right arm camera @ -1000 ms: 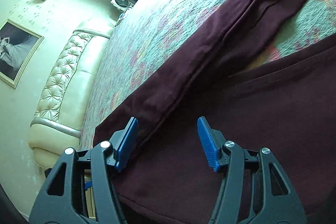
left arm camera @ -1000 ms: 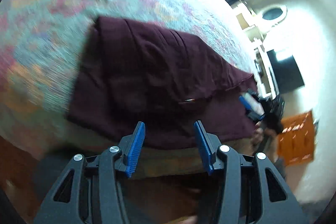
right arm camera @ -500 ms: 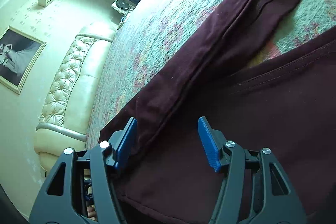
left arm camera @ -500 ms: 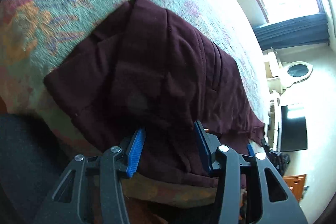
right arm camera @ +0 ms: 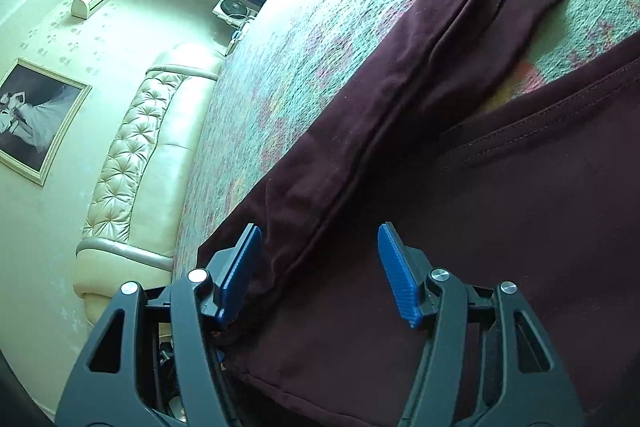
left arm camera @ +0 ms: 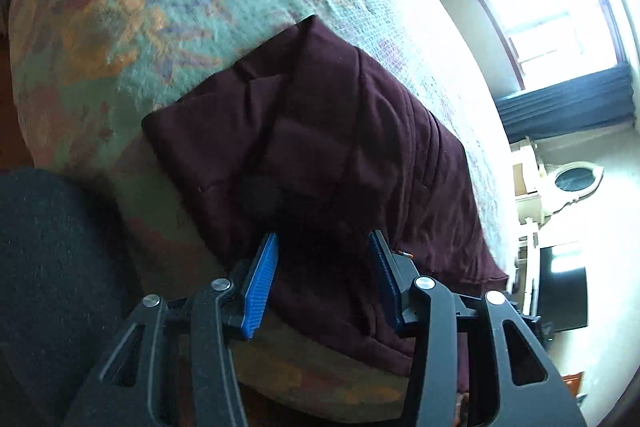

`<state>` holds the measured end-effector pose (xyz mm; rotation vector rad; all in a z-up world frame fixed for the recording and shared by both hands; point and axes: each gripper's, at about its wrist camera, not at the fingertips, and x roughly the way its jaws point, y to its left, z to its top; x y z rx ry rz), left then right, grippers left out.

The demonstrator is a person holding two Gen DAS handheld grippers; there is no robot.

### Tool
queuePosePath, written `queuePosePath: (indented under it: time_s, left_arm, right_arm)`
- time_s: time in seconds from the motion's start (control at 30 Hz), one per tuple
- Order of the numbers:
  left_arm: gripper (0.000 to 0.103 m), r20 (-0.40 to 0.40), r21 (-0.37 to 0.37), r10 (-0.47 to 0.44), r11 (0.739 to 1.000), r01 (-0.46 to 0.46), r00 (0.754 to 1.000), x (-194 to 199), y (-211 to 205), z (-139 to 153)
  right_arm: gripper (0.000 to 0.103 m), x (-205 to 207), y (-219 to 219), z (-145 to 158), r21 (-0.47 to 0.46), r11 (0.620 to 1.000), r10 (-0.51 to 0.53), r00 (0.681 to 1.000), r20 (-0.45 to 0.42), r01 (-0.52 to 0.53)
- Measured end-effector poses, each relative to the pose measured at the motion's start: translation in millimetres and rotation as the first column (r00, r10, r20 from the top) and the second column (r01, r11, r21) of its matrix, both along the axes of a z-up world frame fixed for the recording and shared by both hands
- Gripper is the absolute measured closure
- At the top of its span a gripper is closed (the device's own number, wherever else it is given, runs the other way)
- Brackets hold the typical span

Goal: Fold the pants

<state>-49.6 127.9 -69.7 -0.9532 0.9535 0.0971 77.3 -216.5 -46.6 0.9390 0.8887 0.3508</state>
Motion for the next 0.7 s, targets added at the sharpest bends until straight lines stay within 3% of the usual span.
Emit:
queuePosePath:
  time_s: [0.17,0.2,0.27,0.3,0.47,0.6,0.7]
  left_arm:
    - [0.058,-0.003,-0.081,0.075,0.994,-0.075,0.997,11.3,16.8,-2.6]
    - [0.071,-0.011,-0.084,0.081,0.993,-0.082,0.997,11.3,18.6,-3.5]
    - [0.077,-0.031,-0.081,0.090,0.992,-0.093,0.995,8.3,23.3,-5.3]
    - [0.086,-0.035,-0.078,0.087,0.993,-0.089,0.996,6.9,23.5,-5.6]
    - [0.093,-0.054,0.019,0.040,0.999,-0.039,0.998,16.8,15.9,3.9]
    - [0.102,-0.059,0.089,0.018,0.996,-0.013,0.998,20.7,12.3,12.8]
    - [0.102,-0.059,0.066,0.015,0.998,-0.011,0.998,20.9,17.2,10.7]
  right_arm:
    - [0.042,1.9,3.0,-4.9,0.001,1.000,0.002,1.000,-0.013,-0.002]
    - [0.042,2.1,3.2,-6.7,0.003,1.000,-0.001,1.000,-0.018,0.001]
    - [0.041,2.1,3.2,-10.1,0.015,1.000,-0.005,1.000,-0.027,0.005]
    - [0.041,2.1,2.3,-12.6,0.026,1.000,-0.009,0.999,-0.031,0.010]
    - [0.040,7.3,-6.7,-15.0,0.064,0.996,-0.065,0.997,-0.034,0.067]
    - [0.040,17.2,-17.5,3.7,0.036,0.990,-0.139,0.990,0.013,0.138]
    - [0.041,32.6,-28.6,4.5,-0.022,0.976,-0.215,0.976,-0.042,0.215]
